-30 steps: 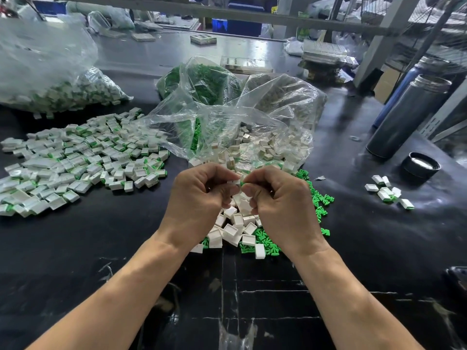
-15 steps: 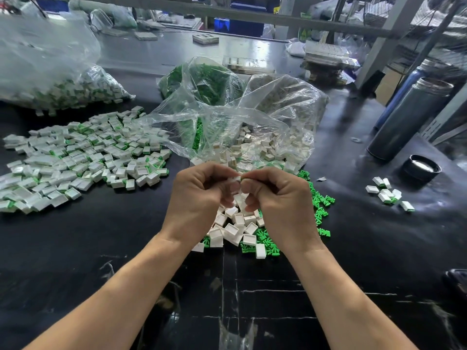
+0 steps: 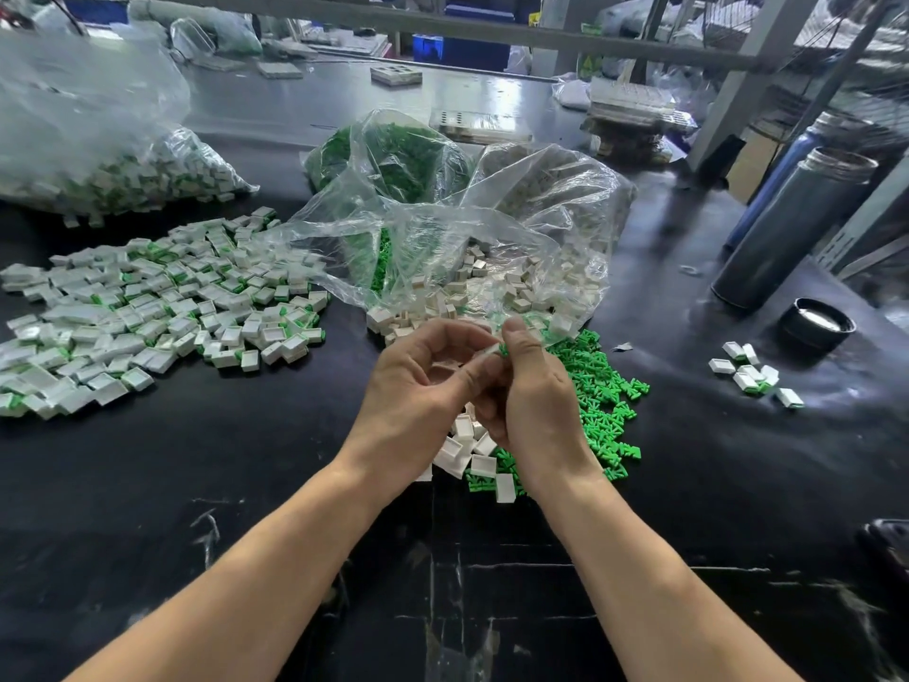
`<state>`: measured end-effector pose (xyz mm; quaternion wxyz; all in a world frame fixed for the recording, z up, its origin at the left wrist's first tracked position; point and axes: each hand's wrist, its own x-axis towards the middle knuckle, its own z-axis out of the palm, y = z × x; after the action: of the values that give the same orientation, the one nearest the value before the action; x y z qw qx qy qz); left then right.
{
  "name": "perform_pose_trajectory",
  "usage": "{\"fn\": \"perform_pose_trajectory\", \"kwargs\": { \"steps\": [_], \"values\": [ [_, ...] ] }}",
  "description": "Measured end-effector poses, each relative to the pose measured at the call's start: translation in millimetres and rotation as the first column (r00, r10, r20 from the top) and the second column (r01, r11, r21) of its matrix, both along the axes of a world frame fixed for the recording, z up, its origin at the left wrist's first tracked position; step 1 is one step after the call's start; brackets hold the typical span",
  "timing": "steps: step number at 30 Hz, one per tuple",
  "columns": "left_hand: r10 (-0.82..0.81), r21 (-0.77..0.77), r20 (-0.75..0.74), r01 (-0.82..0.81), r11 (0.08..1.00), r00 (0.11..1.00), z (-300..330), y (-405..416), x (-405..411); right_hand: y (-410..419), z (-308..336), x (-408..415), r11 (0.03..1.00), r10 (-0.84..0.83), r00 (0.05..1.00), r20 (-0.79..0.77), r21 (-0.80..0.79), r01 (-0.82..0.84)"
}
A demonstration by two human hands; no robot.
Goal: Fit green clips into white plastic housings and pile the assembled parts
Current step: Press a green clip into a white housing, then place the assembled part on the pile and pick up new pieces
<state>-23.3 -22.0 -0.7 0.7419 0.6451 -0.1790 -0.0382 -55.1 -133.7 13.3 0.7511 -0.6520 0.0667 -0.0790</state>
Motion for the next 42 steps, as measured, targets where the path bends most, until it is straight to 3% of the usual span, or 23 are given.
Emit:
{"fn": "perform_pose_trajectory", "kwargs": {
  "steps": [13, 26, 36, 42],
  "values": [
    [-0.005, 0.052, 0.05, 0.002, 0.999, 0.999, -7.0, -1.6, 0.4, 4.3, -19.5, 13.1, 0.971, -0.136, 0.99, 0.027, -0.194, 0.139],
    [0.028, 0.024, 0.053, -0.029, 0.999, 0.998, -5.6, 0.3, -0.1, 4.0, -15.8, 15.2, 0.933, -0.128, 0.984, 0.12, -0.322, 0.161],
    [0.045, 0.059, 0.06, -0.048, 0.997, 0.997, -2.6, 1.4, -1.8, 2.3, -18.7, 13.9, 0.961, -0.122, 0.989, 0.086, -0.239, 0.139],
    [0.172, 0.203, 0.099, -0.189, 0.961, 0.98, -1.7, 7.6, 3.5, -12.8, -18.2, 12.1, 0.92, -0.168, 0.975, 0.148, -0.332, 0.209]
  ]
}}
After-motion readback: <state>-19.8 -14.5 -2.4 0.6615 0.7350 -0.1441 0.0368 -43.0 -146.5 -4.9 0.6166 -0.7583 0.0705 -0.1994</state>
